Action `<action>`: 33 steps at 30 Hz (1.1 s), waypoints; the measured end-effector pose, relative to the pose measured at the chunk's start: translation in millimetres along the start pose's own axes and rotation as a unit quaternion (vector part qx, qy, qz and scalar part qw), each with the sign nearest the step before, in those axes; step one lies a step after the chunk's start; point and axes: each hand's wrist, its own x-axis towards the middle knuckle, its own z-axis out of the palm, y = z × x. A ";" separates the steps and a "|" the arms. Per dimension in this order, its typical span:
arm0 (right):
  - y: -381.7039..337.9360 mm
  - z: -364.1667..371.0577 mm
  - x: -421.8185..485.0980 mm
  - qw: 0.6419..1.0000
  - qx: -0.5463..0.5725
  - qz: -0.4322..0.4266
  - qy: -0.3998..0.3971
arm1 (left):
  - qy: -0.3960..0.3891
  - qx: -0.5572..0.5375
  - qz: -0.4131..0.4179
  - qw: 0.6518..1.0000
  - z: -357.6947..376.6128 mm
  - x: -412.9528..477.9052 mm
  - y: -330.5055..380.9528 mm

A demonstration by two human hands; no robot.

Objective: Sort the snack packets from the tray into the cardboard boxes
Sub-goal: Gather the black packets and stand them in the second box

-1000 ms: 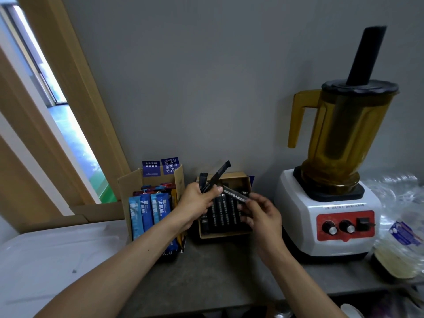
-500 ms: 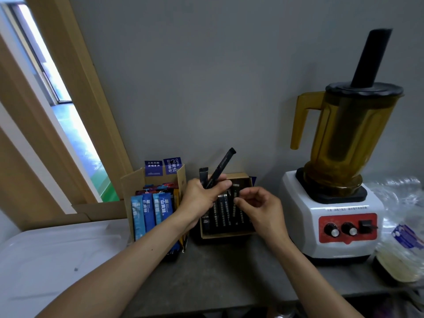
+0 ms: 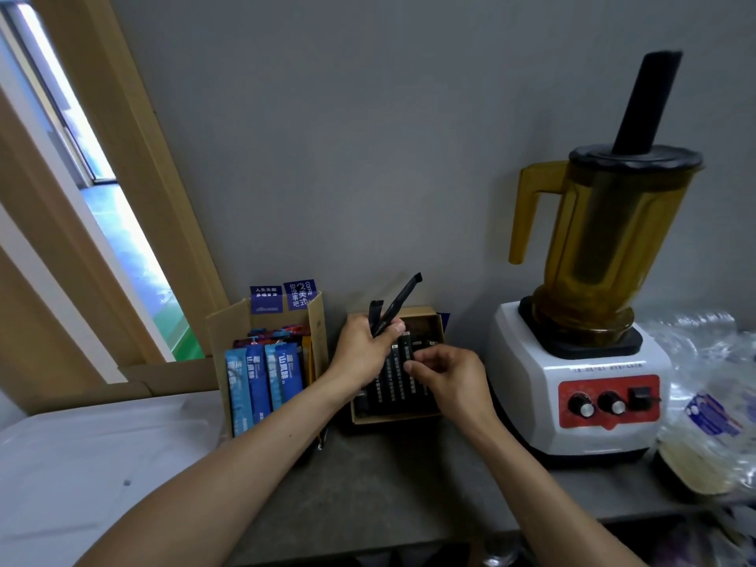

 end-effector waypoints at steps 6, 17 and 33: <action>16.9 10.4 -2.9 0.993 -0.117 -0.019 -0.024 | 0.024 -0.111 -0.073 0.991 -1.3 -1.4 -6.0; 28.9 26.7 -0.7 0.983 -0.180 -0.029 -0.007 | 0.003 -0.273 -0.128 0.953 -10.8 -13.7 0.2; -40.1 -4.6 2.4 0.922 0.367 0.113 0.045 | -0.095 -0.182 -0.123 0.971 -9.4 -22.7 -4.9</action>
